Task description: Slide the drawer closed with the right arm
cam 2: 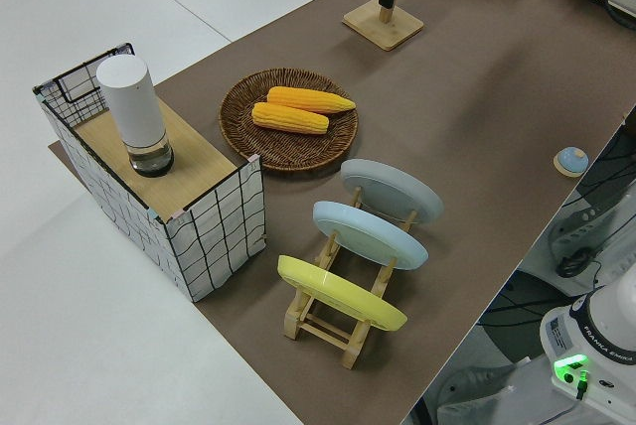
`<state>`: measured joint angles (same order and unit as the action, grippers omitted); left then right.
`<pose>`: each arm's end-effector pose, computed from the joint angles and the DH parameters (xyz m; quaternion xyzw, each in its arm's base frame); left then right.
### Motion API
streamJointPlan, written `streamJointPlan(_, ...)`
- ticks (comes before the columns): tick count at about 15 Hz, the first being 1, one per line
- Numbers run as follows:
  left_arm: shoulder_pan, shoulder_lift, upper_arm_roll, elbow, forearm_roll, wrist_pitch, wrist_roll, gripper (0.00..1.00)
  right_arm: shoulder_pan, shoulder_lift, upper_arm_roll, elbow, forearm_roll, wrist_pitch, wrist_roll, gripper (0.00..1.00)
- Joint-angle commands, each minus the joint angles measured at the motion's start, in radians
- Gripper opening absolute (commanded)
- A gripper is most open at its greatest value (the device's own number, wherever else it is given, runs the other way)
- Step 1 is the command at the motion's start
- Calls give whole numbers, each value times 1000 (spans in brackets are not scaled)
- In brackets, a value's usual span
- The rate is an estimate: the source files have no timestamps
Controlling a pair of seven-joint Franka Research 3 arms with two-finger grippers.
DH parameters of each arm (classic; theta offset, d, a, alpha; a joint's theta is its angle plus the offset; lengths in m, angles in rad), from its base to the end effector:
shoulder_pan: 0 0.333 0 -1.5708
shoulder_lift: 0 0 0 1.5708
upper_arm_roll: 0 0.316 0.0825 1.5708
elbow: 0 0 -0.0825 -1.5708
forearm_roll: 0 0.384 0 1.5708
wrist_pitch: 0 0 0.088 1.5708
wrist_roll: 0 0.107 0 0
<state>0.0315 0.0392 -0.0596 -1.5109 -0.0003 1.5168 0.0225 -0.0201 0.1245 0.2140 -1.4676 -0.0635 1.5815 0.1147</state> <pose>0.5612 -0.0151 0.6261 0.9995 -0.0253 -0.0166 0.0013 0.5846 0.0997 0.6043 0.9990 0.0393 -0.0010 0.0189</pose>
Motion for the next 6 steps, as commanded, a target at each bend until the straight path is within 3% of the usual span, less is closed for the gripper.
streamJointPlan(1, 4, 11, -6, 26, 17, -20, 10, 993, -20, -3, 1, 12, 17, -5, 30, 983)
streamJointPlan(6, 4, 11, -6, 24, 17, -20, 10, 993, -24, 0, -1, 19, 16, 0, 36, 983)
